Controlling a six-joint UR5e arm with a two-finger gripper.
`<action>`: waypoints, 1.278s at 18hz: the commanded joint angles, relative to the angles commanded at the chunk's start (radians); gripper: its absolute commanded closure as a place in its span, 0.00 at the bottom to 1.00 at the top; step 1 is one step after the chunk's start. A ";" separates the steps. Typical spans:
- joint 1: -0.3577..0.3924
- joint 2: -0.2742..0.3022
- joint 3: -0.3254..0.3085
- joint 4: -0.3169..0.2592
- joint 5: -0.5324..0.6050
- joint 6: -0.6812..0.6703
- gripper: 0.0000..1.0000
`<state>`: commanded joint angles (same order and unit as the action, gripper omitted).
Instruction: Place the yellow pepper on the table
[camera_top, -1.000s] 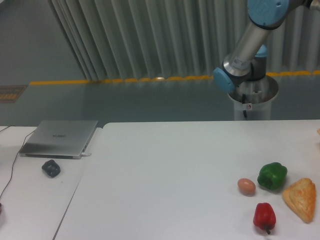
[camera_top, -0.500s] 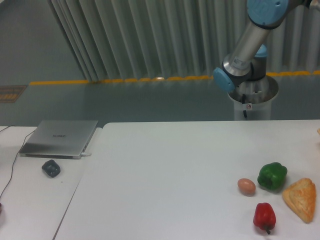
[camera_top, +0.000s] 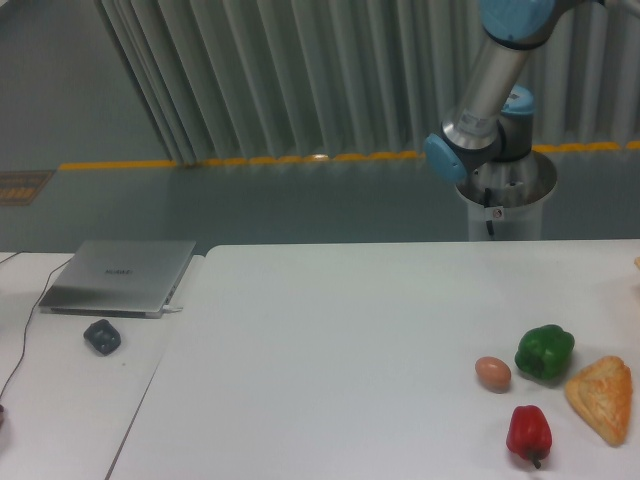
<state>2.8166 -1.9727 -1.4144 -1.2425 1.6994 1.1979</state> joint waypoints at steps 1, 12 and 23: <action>-0.014 0.002 0.002 0.002 0.011 0.009 0.44; -0.063 0.028 0.037 -0.021 0.003 0.348 0.44; -0.227 0.028 0.020 -0.127 -0.245 0.145 0.43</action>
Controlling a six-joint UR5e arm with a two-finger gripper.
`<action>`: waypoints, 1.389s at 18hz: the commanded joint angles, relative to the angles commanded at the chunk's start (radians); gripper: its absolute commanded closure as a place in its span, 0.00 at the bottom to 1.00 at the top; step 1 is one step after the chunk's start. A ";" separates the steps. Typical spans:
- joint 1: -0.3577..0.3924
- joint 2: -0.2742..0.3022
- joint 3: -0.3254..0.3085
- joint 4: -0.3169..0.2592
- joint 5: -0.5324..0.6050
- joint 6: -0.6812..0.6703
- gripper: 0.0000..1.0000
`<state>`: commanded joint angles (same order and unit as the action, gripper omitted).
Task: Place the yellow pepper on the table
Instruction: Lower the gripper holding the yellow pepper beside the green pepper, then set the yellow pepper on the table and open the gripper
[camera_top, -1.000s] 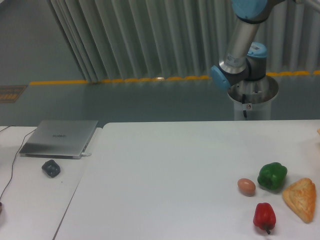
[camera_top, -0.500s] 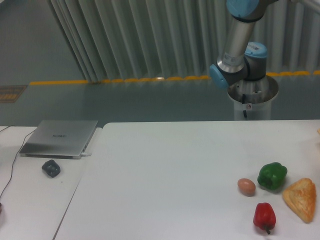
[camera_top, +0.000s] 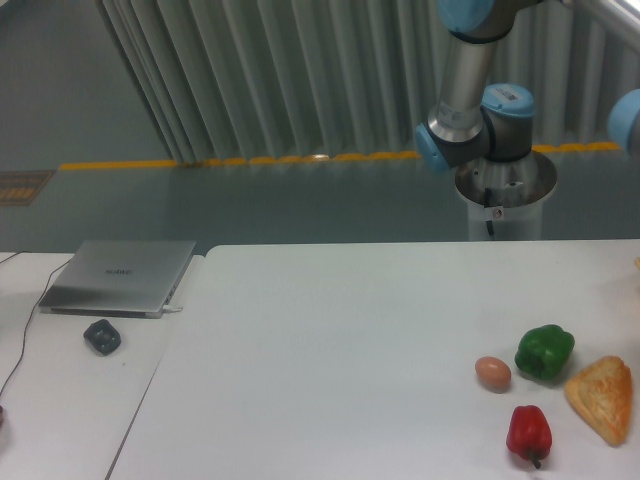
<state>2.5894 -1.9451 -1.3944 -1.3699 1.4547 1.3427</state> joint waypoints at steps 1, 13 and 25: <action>-0.003 -0.002 0.000 0.006 -0.043 -0.051 0.43; -0.098 -0.054 -0.005 0.169 -0.145 -0.315 0.41; -0.129 -0.063 -0.037 0.195 -0.051 -0.362 0.25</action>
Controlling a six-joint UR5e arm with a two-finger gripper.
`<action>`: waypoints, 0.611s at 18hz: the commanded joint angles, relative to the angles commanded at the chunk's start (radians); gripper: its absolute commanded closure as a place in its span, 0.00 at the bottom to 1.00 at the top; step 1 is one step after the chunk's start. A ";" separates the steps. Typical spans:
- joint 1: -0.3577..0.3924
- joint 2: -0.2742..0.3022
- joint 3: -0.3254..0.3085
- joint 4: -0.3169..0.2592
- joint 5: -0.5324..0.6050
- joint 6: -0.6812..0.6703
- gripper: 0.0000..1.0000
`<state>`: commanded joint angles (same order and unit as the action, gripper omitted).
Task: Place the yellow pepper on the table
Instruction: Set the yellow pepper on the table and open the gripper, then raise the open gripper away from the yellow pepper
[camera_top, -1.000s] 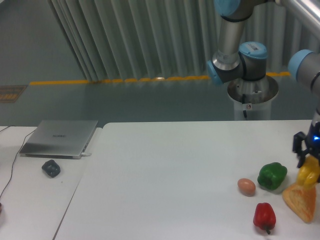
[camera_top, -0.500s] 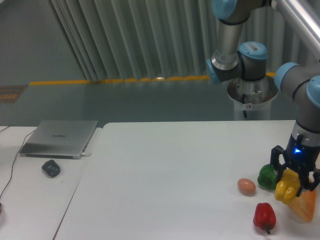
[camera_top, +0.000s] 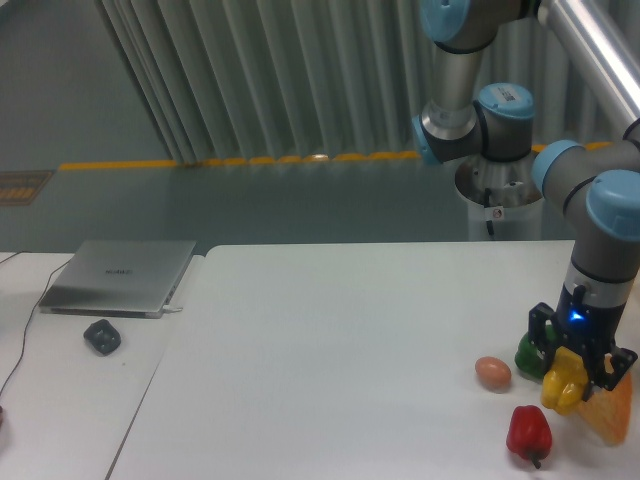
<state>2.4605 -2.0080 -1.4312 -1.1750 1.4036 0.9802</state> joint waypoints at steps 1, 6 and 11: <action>0.000 0.000 -0.002 0.009 0.002 0.003 0.21; -0.002 0.005 -0.024 0.041 0.027 -0.003 0.01; -0.002 0.008 -0.026 0.041 0.032 0.000 0.00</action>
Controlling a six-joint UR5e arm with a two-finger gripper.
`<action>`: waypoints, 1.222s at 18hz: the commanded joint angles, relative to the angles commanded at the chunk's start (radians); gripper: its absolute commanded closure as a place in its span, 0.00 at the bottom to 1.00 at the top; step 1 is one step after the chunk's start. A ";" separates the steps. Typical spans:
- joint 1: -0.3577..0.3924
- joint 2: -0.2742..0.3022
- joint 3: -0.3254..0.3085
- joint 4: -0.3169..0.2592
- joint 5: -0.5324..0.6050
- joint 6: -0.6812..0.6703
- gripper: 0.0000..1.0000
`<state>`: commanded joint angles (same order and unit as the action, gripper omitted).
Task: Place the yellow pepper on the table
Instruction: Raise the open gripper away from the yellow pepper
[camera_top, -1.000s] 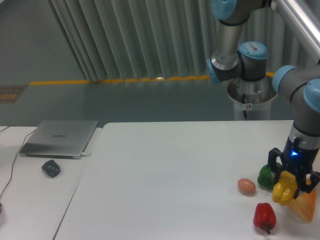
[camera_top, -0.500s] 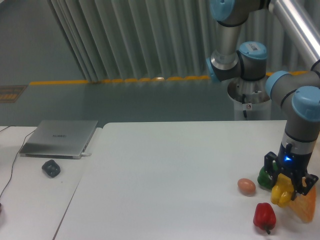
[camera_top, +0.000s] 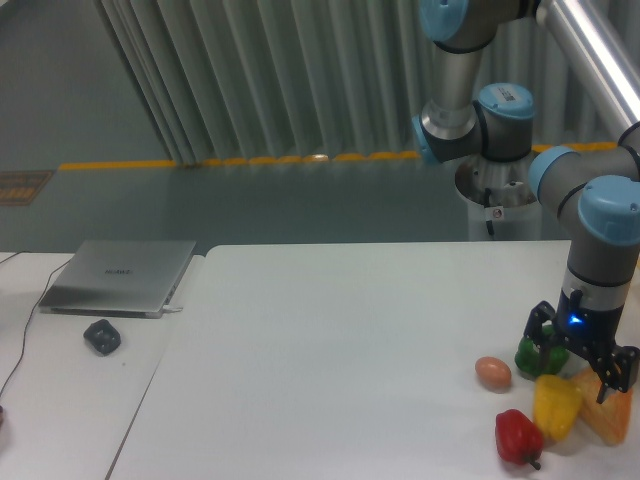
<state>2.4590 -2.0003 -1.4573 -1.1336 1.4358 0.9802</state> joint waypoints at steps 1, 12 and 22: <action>0.000 0.002 0.000 -0.002 0.003 0.008 0.00; 0.027 0.035 0.002 -0.014 0.152 0.443 0.00; 0.115 0.077 -0.038 -0.040 0.172 0.715 0.00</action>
<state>2.5739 -1.9237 -1.4956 -1.1734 1.6076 1.6950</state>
